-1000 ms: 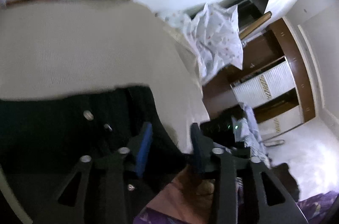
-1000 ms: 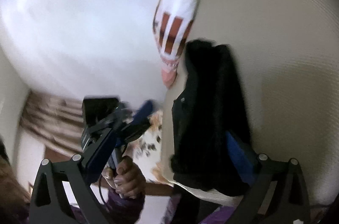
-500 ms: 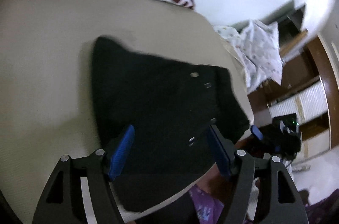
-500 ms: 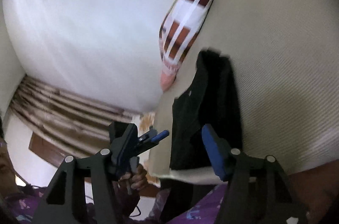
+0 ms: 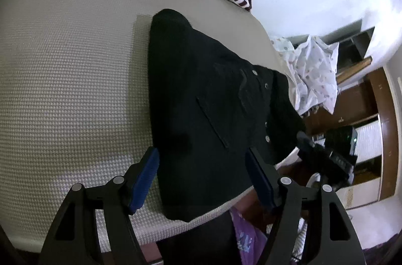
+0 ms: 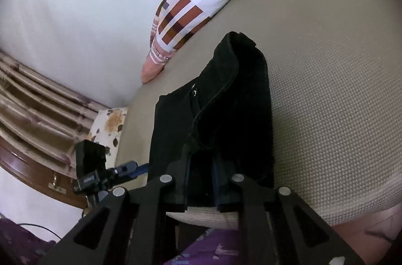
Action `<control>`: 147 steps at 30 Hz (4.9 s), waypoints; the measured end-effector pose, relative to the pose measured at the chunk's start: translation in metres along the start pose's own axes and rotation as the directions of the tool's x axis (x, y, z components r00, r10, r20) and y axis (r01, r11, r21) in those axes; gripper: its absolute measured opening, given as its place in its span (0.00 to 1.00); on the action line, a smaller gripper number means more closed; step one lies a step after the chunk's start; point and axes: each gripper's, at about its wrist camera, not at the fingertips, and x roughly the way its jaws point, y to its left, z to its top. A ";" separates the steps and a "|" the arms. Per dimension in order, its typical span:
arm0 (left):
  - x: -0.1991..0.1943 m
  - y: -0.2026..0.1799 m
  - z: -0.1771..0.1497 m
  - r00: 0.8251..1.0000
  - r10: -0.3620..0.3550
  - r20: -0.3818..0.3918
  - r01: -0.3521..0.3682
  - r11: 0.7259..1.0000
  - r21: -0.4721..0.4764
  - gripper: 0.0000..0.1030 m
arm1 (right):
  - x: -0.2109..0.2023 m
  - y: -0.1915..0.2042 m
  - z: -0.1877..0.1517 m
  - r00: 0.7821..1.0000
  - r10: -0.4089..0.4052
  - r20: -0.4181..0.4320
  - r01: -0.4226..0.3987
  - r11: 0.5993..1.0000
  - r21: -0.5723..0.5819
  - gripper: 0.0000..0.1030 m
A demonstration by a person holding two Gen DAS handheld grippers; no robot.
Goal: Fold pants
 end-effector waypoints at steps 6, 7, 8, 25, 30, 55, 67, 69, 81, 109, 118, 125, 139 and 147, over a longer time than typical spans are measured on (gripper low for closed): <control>-0.004 -0.008 0.000 1.000 0.018 0.010 -0.018 0.999 0.040 0.69 | -0.025 -0.013 -0.021 0.991 0.122 0.059 -0.130 0.976 0.172 0.13; -0.002 -0.008 0.001 1.000 0.019 0.007 -0.019 0.999 0.040 0.69 | -0.022 -0.024 -0.025 0.993 0.108 0.043 -0.115 0.972 0.207 0.13; 0.001 -0.008 0.002 1.000 0.024 -0.001 -0.024 0.999 0.038 0.69 | -0.015 -0.043 -0.031 0.995 0.093 0.027 -0.097 0.959 0.266 0.13; 0.018 -0.009 -0.001 0.998 0.060 -0.031 -0.058 0.997 0.054 0.70 | -0.013 -0.046 0.008 0.998 -0.035 -0.061 0.043 0.991 0.129 0.83; 0.016 -0.004 0.001 0.997 0.066 -0.044 -0.065 0.997 0.029 0.70 | 0.015 -0.036 0.012 0.989 -0.076 -0.124 0.085 0.994 0.069 0.29; 0.009 -0.007 0.016 0.995 0.101 0.004 -0.101 0.995 0.025 0.75 | 0.012 -0.043 -0.001 0.990 0.139 -0.038 -0.128 0.969 0.210 0.22; 0.031 -0.014 0.014 0.987 0.161 -0.008 -0.158 0.980 0.118 0.77 | -0.010 -0.081 -0.002 0.989 0.141 0.035 -0.145 0.949 0.279 0.41; 0.024 -0.015 0.013 0.987 0.156 0.026 -0.158 0.980 0.124 0.77 | -0.031 -0.078 0.004 0.995 0.067 0.072 -0.082 0.969 0.235 0.42; -0.012 -0.010 0.010 0.933 0.253 0.258 -0.300 0.940 0.164 0.77 | -0.113 0.057 -0.030 0.796 -0.369 0.480 0.573 0.716 -0.399 1.00; 0.056 -0.011 0.049 0.983 0.186 -0.003 -0.175 0.932 0.318 0.78 | 0.043 -0.028 0.015 0.996 -0.016 -0.092 0.014 1.000 -0.014 0.94; 0.068 -0.023 0.043 0.966 0.256 0.039 -0.251 0.890 0.381 0.87 | 0.047 -0.029 0.020 0.995 -0.001 -0.100 -0.002 0.999 -0.034 0.95; 0.074 -0.027 0.044 0.951 0.302 0.058 -0.299 0.862 0.410 0.93 | 0.055 -0.026 0.027 0.994 0.001 -0.106 -0.007 0.998 -0.058 0.97; 0.080 -0.030 0.040 0.940 0.331 0.086 -0.334 0.839 0.430 1.00 | 0.062 -0.020 0.030 0.992 -0.012 -0.122 -0.001 0.994 -0.107 0.98; 0.081 -0.032 0.039 0.938 0.335 0.091 -0.340 0.833 0.437 1.00 | 0.063 -0.019 0.032 0.989 -0.008 -0.148 -0.008 0.994 -0.110 1.00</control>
